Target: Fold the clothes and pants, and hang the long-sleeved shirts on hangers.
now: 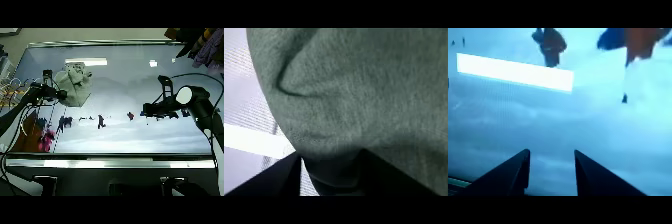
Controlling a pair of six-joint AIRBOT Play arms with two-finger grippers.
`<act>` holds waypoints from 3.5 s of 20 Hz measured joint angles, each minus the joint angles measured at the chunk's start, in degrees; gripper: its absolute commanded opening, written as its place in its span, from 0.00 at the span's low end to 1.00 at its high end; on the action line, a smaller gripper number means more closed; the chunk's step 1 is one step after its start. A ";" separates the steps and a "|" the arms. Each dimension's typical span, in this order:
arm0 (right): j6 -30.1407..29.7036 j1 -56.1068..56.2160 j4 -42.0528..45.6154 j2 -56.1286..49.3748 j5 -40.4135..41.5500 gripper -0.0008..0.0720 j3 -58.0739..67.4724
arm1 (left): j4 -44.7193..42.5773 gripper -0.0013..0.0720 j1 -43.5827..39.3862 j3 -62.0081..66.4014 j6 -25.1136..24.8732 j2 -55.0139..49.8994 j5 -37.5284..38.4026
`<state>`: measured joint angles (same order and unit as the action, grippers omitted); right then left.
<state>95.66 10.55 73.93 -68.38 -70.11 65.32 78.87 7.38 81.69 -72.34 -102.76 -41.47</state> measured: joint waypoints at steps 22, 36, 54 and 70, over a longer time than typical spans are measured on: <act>4.83 0.00 29.00 24.46 -20.24 0.48 0.04 | 31.78 0.04 -44.02 6.60 12.24 4.94 -10.36; 18.18 -10.14 8.66 21.16 -11.43 0.68 6.64 | 24.30 0.76 -32.89 7.17 11.21 21.62 -22.36; -20.74 -18.36 -26.69 -3.80 1.62 0.67 -27.71 | 9.79 0.76 -10.82 7.17 9.11 37.66 -35.91; -17.55 -6.86 -27.52 -2.64 11.87 0.06 -31.06 | 19.23 0.73 -0.15 -12.59 6.19 37.07 -28.22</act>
<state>78.11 3.68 46.41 -71.02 -58.24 34.26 98.10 7.22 69.10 -66.15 -65.69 -69.69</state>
